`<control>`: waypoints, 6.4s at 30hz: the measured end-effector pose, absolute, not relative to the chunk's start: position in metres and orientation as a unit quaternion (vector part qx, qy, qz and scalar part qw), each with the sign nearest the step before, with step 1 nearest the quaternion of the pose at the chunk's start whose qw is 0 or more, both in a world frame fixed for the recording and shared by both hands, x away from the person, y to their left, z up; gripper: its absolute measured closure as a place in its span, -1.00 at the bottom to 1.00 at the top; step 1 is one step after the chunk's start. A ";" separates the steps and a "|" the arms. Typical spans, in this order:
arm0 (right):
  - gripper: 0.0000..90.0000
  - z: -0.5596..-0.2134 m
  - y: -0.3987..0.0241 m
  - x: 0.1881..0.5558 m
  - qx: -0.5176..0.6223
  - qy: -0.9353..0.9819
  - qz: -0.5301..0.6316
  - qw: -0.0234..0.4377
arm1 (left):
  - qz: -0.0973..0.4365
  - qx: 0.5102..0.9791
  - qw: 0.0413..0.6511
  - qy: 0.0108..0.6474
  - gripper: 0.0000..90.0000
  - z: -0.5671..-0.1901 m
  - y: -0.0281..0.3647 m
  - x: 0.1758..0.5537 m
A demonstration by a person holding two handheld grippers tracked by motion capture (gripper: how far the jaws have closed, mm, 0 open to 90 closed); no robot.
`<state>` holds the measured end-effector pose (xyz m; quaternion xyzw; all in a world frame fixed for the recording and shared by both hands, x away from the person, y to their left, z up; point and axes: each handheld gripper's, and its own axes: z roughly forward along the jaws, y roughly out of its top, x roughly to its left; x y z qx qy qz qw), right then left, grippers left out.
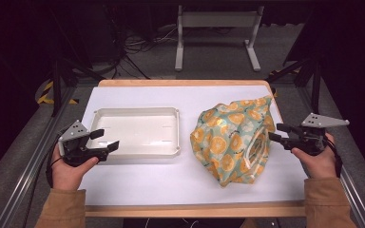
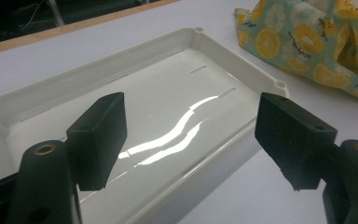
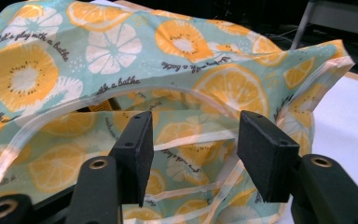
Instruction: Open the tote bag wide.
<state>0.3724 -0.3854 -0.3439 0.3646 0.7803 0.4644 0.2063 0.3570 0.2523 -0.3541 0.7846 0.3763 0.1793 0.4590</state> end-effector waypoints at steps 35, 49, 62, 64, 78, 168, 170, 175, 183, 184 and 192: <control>-0.17 -0.381 -0.385 0.396 0.446 0.811 0.345 0.158 | 0.170 0.803 0.433 0.373 -0.51 -0.353 0.242 0.355; 0.07 -0.399 -0.384 0.404 0.465 0.816 0.314 0.135 | 0.169 0.802 0.432 0.376 -0.51 -0.354 0.242 0.356; 0.67 -0.406 -0.384 0.405 0.465 0.820 0.312 0.120 | 0.167 0.804 0.430 0.376 -0.51 -0.356 0.243 0.357; 0.80 -0.405 -0.385 0.405 0.464 0.821 0.311 0.119 | 0.167 0.804 0.429 0.376 -0.51 -0.356 0.243 0.357; 1.00 -0.389 -0.385 0.398 0.458 0.819 0.320 0.129 | 0.167 0.804 0.427 0.377 -0.52 -0.358 0.243 0.358; 0.23 -0.348 -0.338 0.378 0.319 0.756 0.562 0.103 | 0.126 0.800 0.509 0.293 -0.55 -0.364 0.225 0.356; 0.10 -0.348 -0.336 0.379 0.315 0.755 0.569 0.089 | 0.128 0.801 0.507 0.292 -0.55 -0.364 0.225 0.356; 0.20 -0.349 -0.332 0.380 0.314 0.757 0.567 0.082 | 0.130 0.801 0.505 0.294 -0.55 -0.365 0.224 0.357; 0.89 -0.347 -0.329 0.378 0.309 0.768 0.552 0.099 | 0.129 0.804 0.501 0.294 -0.55 -0.366 0.223 0.357; 0.96 -0.346 -0.329 0.378 0.308 0.769 0.552 0.100 | 0.130 0.803 0.501 0.293 -0.55 -0.366 0.223 0.357; 0.97 -0.346 -0.326 0.378 0.309 0.772 0.546 0.100 | 0.132 0.803 0.501 0.294 -0.55 -0.366 0.222 0.357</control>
